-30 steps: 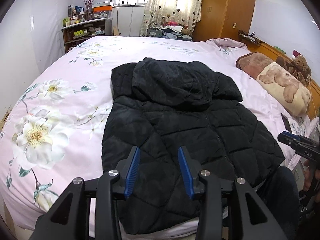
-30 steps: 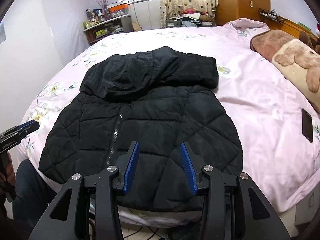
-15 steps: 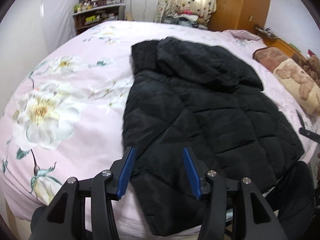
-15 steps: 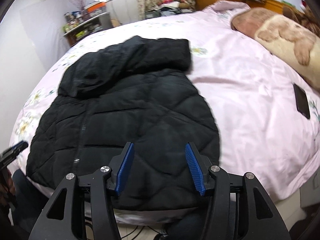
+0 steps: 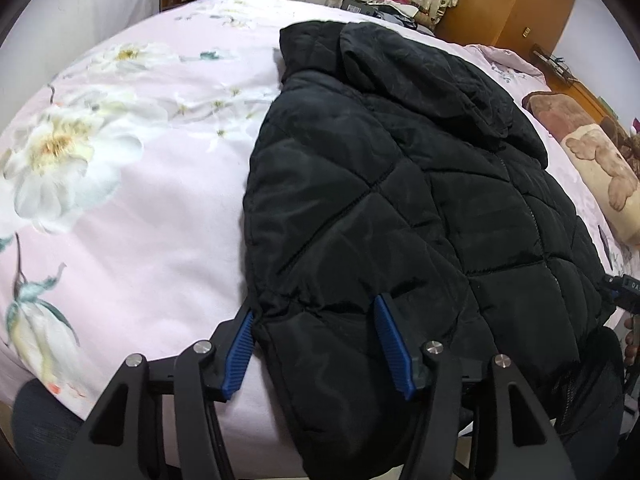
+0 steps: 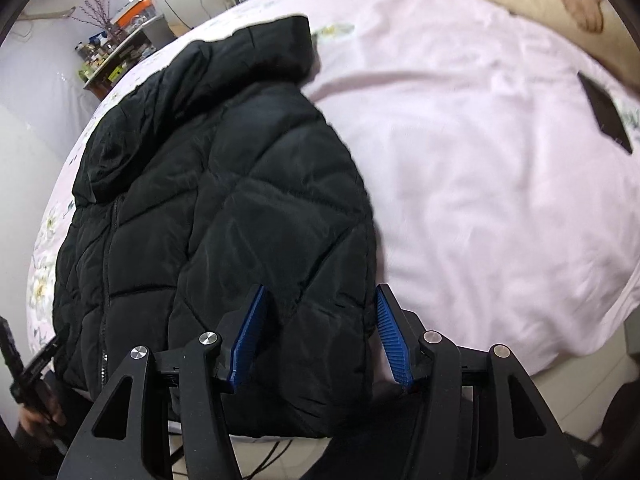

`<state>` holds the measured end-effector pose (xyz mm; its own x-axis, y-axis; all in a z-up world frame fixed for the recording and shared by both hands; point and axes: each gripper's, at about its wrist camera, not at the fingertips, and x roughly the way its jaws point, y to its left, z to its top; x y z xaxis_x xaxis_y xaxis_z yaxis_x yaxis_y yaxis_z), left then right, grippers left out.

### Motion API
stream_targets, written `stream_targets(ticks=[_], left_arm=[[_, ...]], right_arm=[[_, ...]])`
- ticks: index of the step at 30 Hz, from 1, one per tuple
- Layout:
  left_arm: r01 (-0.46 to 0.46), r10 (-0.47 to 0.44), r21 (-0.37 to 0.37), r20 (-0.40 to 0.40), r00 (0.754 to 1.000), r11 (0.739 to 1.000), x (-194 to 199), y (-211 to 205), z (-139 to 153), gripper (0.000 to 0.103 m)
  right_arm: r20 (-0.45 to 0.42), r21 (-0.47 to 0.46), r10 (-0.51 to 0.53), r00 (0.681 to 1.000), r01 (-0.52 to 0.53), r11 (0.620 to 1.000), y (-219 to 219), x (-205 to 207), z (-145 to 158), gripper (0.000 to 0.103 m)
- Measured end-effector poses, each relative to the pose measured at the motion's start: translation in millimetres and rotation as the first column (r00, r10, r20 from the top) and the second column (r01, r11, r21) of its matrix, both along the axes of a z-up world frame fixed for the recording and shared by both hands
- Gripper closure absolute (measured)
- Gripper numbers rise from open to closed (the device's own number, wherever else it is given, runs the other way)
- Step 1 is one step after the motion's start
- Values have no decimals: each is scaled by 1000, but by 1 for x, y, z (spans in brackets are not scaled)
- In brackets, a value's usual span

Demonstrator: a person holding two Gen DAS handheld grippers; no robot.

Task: Fold large clothes

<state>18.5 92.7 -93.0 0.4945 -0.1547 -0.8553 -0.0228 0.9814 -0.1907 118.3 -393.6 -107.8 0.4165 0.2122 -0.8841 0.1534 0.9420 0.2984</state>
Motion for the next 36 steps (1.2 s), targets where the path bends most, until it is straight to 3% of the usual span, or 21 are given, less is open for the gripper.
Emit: stream_targets(ticks=[6, 9, 11, 14, 24, 32, 36], left_arm=[[-15, 14, -27, -17, 1000, 1000, -2, 5, -13, 41], [8, -9, -18, -35, 999, 1000, 0, 2, -11, 50], [23, -24, -30, -36, 999, 999, -1, 1, -6, 72], [30, -31, -58, -14, 999, 998, -3, 3, 11, 87], [30, 3, -166, 197, 980, 986, -38, 44, 107, 90], [39, 18, -225, 247, 969, 974, -73, 60, 136, 90], [36, 43, -267, 282, 958, 963, -58, 63, 152, 90]], right_arm=[[-67, 67, 6, 998, -2, 998, -2, 4, -15, 42], [-99, 100, 29, 995, -19, 995, 1, 5, -18, 44], [-84, 101, 45, 995, -36, 994, 5, 3, -13, 69], [-49, 118, 47, 998, -41, 992, 6, -1, 3, 87], [122, 185, 73, 990, -95, 978, 7, -43, 81, 91], [195, 253, 32, 980, -82, 964, -2, -81, 116, 91], [262, 266, 15, 965, -87, 960, -3, -75, 140, 91]])
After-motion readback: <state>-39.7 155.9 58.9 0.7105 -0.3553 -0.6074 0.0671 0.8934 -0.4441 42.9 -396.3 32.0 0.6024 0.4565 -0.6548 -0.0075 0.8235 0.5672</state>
